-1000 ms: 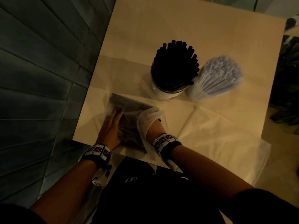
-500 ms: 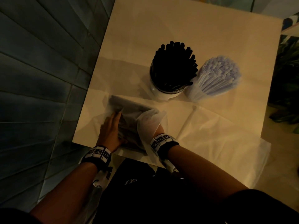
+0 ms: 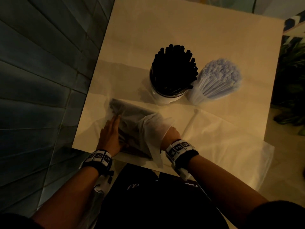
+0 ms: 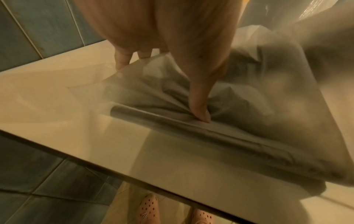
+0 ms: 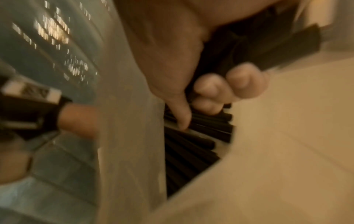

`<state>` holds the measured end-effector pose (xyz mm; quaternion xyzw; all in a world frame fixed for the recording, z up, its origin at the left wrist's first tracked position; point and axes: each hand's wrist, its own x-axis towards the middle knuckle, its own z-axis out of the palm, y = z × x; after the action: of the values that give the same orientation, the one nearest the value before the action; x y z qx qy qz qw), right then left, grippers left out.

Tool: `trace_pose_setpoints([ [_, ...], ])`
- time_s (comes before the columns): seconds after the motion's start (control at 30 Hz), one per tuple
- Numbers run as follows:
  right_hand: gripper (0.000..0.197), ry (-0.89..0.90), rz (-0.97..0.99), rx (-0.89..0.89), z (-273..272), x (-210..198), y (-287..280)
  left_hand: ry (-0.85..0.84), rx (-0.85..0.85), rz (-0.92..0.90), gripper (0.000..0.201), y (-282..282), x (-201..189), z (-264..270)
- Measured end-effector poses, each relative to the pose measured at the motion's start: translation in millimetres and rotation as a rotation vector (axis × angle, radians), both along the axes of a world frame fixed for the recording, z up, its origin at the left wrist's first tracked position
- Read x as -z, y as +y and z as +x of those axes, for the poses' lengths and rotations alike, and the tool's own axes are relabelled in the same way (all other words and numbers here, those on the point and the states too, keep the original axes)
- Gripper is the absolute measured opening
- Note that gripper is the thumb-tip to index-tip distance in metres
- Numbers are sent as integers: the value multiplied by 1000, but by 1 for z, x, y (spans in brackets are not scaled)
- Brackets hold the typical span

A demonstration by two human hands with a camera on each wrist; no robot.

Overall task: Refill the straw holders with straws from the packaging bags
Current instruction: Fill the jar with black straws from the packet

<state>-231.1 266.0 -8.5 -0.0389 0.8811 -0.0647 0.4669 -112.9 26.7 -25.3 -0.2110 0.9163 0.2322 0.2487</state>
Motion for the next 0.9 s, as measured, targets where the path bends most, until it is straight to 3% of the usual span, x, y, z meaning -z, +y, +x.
trace_pose_setpoints([
  [0.03,24,-49,112,33,0,-19,-7,-4,-4,3,118,0,-1,-1],
  [0.07,7,-146,-39,-23,-2,-33,8,-9,-8,6,118,0,-1,-1],
  [0.13,19,-158,-224,-121,-5,-35,25,-17,-11,8,120,0,-1,-2],
  [0.23,21,-139,-222,-224,-6,-26,65,-61,-13,3,127,-1,0,-4],
  [0.4,12,-180,-128,-77,-10,-34,149,-128,-10,-12,131,-3,2,-10],
  [0.6,4,76,-295,117,-13,-54,196,-164,24,61,140,0,-24,-22],
  [0.67,1,146,-408,109,-14,-62,181,51,-10,182,133,17,-53,-34],
  [0.77,6,199,-596,18,-21,-69,139,381,-119,611,107,52,-103,-58],
  [0.83,9,218,-697,-81,-26,-74,103,476,-106,831,91,78,-131,-79],
  [0.9,12,233,-816,-100,-28,-81,68,484,-113,935,76,101,-152,-98],
])
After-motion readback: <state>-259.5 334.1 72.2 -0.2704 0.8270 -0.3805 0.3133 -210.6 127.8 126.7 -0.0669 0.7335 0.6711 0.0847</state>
